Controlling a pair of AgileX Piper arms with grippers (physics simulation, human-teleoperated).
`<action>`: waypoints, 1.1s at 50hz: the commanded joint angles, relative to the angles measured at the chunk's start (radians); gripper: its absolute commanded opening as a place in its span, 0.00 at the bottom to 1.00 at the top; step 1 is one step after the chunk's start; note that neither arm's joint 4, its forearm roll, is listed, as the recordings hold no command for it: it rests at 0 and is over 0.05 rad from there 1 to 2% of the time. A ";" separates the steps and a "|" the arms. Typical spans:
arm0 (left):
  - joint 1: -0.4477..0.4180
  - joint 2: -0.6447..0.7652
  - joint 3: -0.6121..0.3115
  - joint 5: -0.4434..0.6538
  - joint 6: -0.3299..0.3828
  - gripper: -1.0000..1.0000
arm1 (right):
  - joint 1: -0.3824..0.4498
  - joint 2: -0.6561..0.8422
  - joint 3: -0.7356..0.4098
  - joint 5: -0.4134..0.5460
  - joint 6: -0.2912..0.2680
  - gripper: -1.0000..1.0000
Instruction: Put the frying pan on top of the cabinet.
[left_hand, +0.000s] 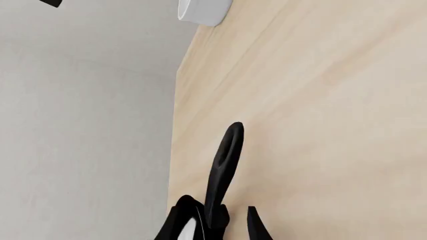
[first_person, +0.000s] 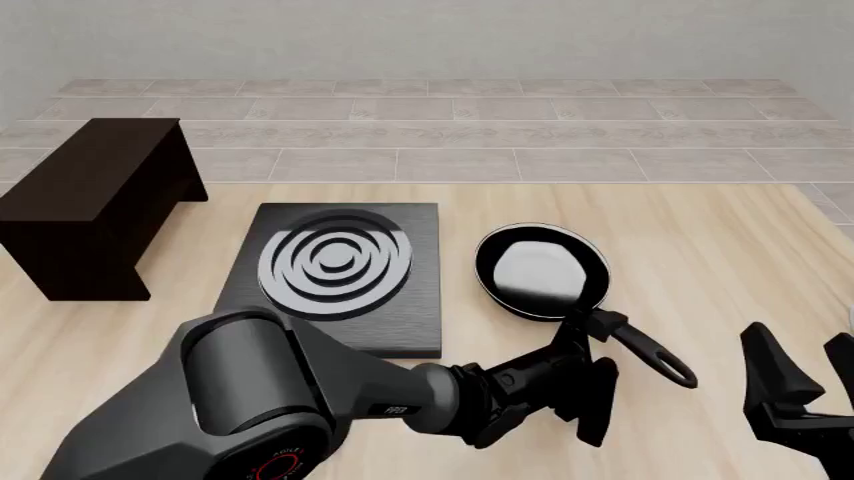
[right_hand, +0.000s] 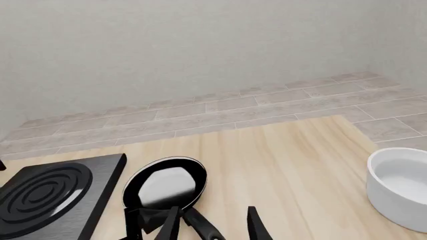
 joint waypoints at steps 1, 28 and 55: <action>0.006 0.030 -0.047 0.017 0.003 1.00 | 0.000 0.009 0.000 -0.008 0.006 1.00; 0.018 0.107 -0.160 0.049 -0.002 1.00 | -0.010 0.053 0.000 -0.046 0.026 1.00; 0.012 0.190 -0.240 0.071 -0.005 1.00 | -0.023 0.063 0.000 -0.048 0.049 1.00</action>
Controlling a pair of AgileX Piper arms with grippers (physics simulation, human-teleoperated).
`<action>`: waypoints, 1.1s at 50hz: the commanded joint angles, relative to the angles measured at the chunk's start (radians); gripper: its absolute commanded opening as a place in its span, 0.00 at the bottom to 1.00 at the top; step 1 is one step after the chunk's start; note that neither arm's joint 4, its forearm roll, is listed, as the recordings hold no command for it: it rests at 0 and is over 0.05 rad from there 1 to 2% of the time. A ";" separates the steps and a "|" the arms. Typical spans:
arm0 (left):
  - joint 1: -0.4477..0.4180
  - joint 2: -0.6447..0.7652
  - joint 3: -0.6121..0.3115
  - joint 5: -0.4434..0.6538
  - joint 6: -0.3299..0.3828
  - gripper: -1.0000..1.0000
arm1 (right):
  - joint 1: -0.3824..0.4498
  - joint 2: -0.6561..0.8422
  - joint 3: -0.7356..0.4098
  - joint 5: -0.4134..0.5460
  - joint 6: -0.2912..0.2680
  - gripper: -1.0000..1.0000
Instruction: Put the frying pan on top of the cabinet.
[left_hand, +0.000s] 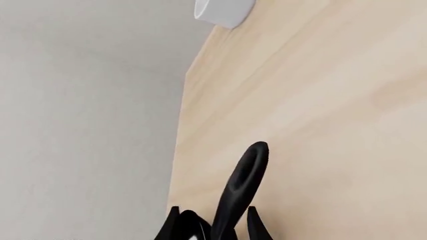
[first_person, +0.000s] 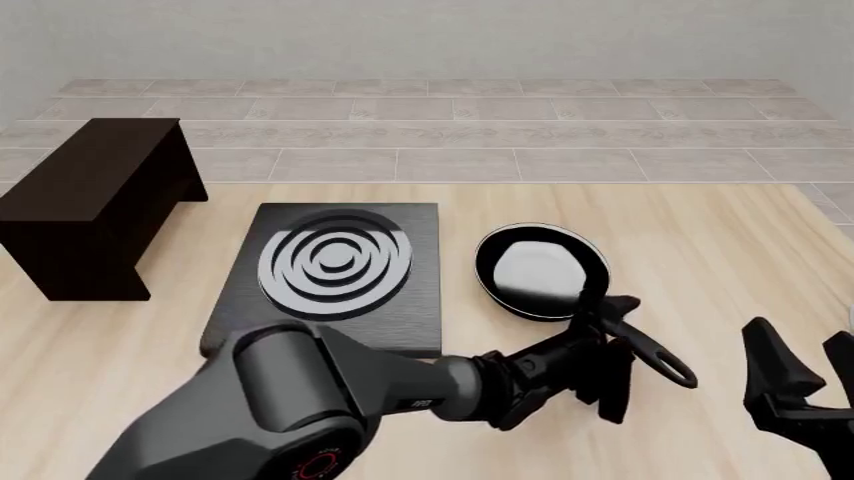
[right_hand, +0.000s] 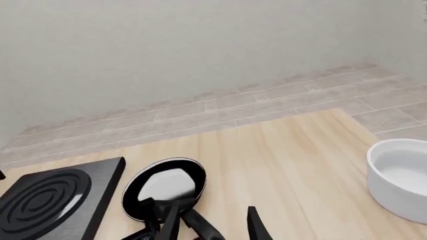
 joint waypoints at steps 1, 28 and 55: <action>0.000 0.073 -0.027 0.022 0.053 1.00 | -0.003 0.007 0.000 -0.004 0.008 1.00; -0.003 0.152 -0.101 0.058 0.059 1.00 | -0.013 0.024 0.000 -0.021 0.023 1.00; 0.013 0.169 -0.088 0.010 0.104 0.00 | -0.011 0.047 0.000 -0.039 0.014 1.00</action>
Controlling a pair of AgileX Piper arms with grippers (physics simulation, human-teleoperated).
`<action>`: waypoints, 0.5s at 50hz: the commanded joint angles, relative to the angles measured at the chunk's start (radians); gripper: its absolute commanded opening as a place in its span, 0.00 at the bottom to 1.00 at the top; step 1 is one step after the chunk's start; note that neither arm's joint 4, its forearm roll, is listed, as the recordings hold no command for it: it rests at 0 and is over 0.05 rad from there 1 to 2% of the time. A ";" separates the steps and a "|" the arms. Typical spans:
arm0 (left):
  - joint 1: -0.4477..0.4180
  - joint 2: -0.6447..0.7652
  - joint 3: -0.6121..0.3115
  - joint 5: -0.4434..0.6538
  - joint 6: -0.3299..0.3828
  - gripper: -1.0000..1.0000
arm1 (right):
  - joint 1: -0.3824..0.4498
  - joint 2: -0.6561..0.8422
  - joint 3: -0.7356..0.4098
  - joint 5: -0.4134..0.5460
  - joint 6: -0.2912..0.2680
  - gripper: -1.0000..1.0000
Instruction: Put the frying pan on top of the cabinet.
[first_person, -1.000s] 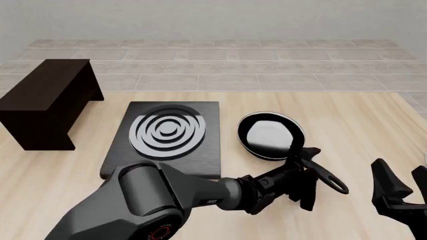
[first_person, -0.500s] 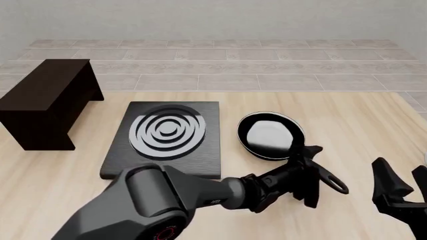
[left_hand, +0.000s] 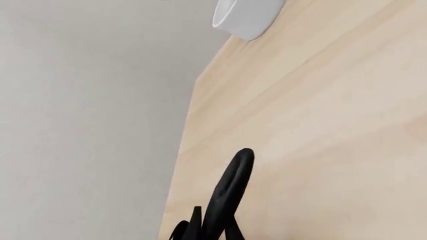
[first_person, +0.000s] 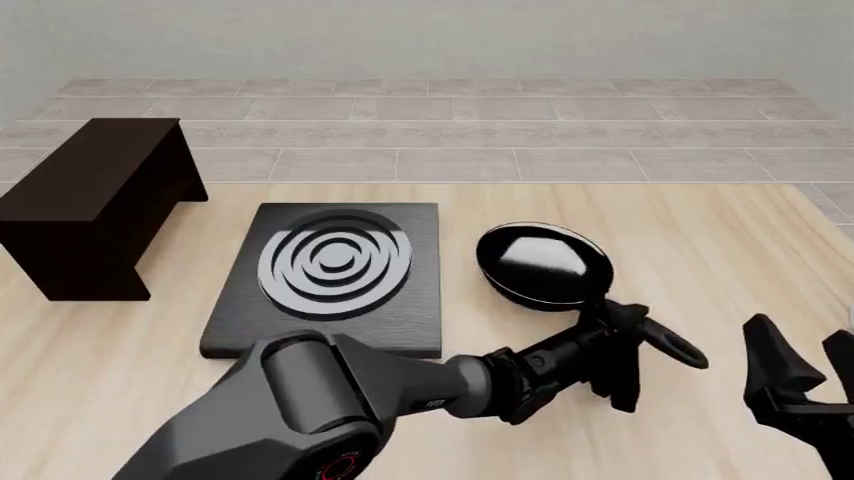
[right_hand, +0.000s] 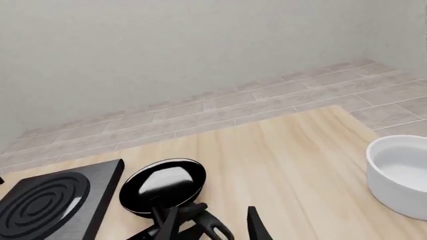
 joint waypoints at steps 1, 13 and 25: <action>0.007 0.087 0.046 0.024 0.214 0.00 | 0.000 0.006 0.000 -0.004 -0.004 1.00; 0.032 0.057 0.101 -0.047 0.270 0.00 | 0.004 -0.011 0.000 0.012 -0.009 1.00; 0.061 0.018 0.163 -0.118 0.371 0.00 | 0.010 -0.022 0.000 0.020 -0.023 1.00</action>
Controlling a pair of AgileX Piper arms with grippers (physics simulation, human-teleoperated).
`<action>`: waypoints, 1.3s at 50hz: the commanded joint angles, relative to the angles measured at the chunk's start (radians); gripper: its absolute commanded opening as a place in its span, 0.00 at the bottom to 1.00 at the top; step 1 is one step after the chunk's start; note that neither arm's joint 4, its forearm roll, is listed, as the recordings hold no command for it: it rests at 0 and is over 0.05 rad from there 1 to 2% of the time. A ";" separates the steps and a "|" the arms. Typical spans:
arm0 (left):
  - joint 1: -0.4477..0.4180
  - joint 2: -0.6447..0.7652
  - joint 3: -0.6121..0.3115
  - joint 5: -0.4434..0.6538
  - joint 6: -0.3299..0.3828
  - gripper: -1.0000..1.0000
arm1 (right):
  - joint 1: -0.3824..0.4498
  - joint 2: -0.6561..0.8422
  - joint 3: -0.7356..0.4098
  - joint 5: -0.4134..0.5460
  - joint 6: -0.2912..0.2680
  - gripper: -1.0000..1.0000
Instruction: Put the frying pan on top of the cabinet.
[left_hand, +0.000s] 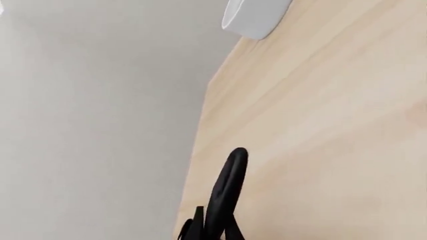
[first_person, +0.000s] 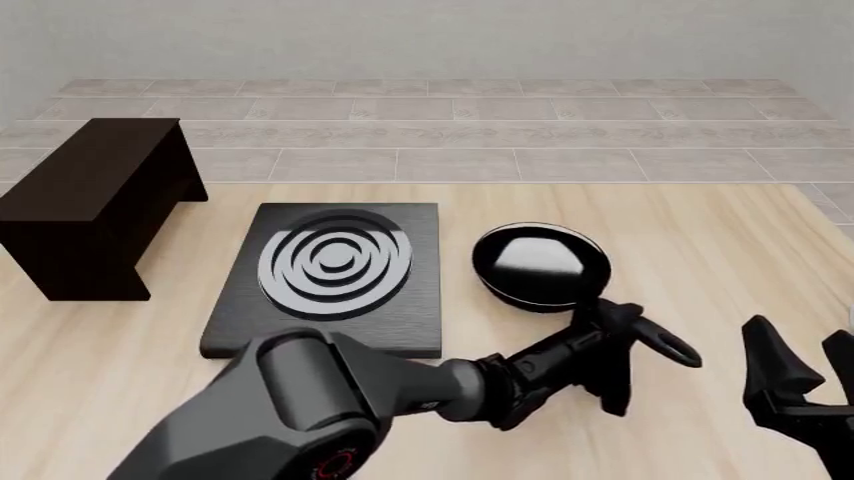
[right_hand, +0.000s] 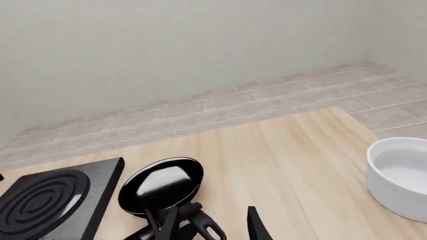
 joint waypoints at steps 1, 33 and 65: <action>0.055 0.034 0.113 -0.030 0.348 0.00 | 0.005 -0.013 0.000 0.011 -0.011 1.00; 0.094 -0.193 0.380 -0.254 0.586 0.00 | 0.017 0.008 0.000 0.007 -0.021 1.00; 0.132 -0.377 0.518 -0.323 0.639 0.00 | 0.025 0.024 0.000 -0.007 -0.022 1.00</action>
